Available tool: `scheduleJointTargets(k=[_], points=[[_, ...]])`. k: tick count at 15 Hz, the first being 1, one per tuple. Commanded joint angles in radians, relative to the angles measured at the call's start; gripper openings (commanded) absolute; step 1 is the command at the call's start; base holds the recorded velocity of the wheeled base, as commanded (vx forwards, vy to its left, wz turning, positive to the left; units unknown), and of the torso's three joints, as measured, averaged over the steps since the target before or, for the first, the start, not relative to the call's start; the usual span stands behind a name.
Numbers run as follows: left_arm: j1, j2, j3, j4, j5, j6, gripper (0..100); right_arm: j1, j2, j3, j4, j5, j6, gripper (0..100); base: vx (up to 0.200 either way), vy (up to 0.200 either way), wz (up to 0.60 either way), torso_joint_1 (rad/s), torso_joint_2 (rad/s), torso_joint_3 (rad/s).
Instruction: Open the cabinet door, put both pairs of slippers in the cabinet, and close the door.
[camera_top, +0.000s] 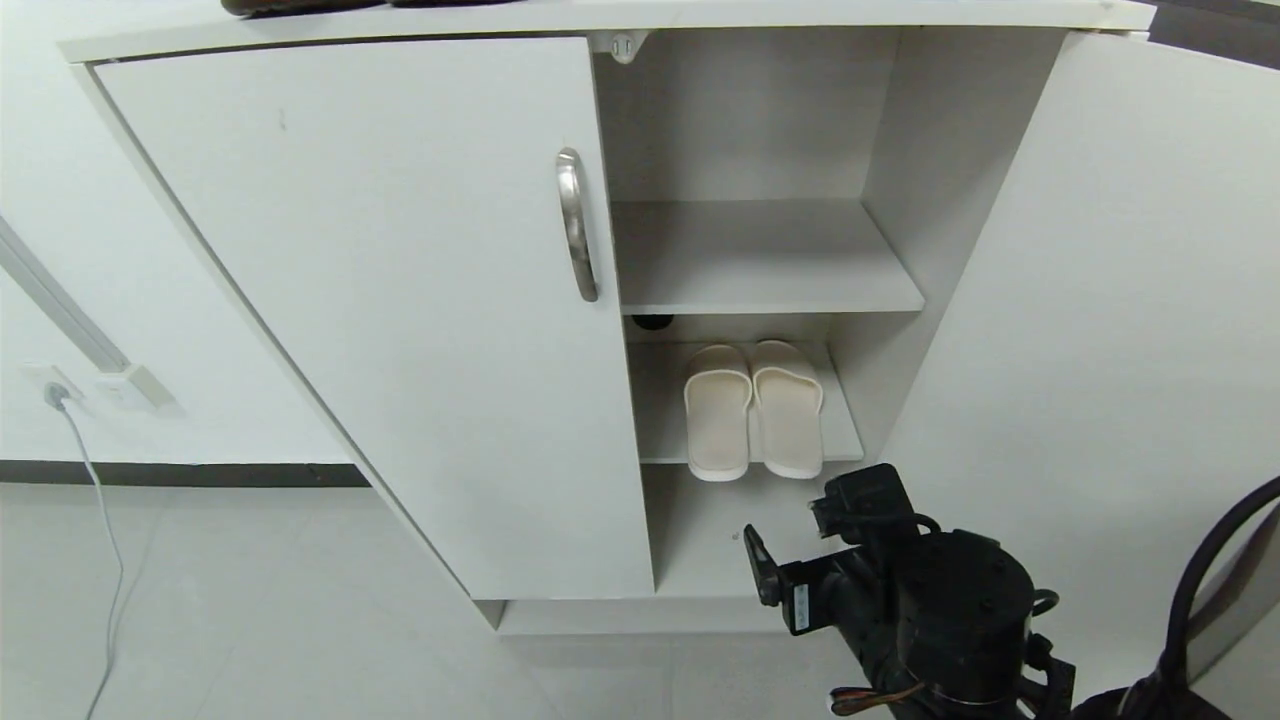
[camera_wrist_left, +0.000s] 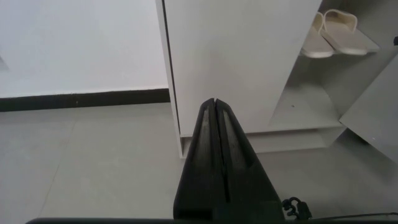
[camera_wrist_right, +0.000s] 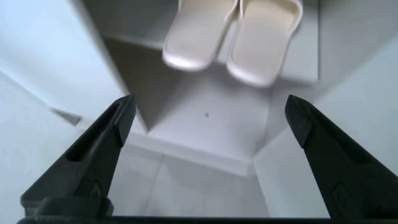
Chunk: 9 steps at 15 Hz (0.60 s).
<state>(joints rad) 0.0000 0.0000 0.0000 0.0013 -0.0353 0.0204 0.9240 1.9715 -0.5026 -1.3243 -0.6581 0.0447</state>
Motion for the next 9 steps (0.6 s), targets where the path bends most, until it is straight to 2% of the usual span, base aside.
scheduleJointTargets(k=[1,9], points=[[0.0,0.0,0.0,0.002,0.0,0.0,0,-0.001,-0.002,0.006,-0.003,0.0,0.0,100,0.0,0.0,0.0,0.0,0.0,0.0],[0.0,0.002,0.0,0.0,0.0,0.001,0,0.001,0.007,0.024,-0.012,0.002,-0.005,100,0.0,0.0,0.0,0.0,0.0,0.0]])
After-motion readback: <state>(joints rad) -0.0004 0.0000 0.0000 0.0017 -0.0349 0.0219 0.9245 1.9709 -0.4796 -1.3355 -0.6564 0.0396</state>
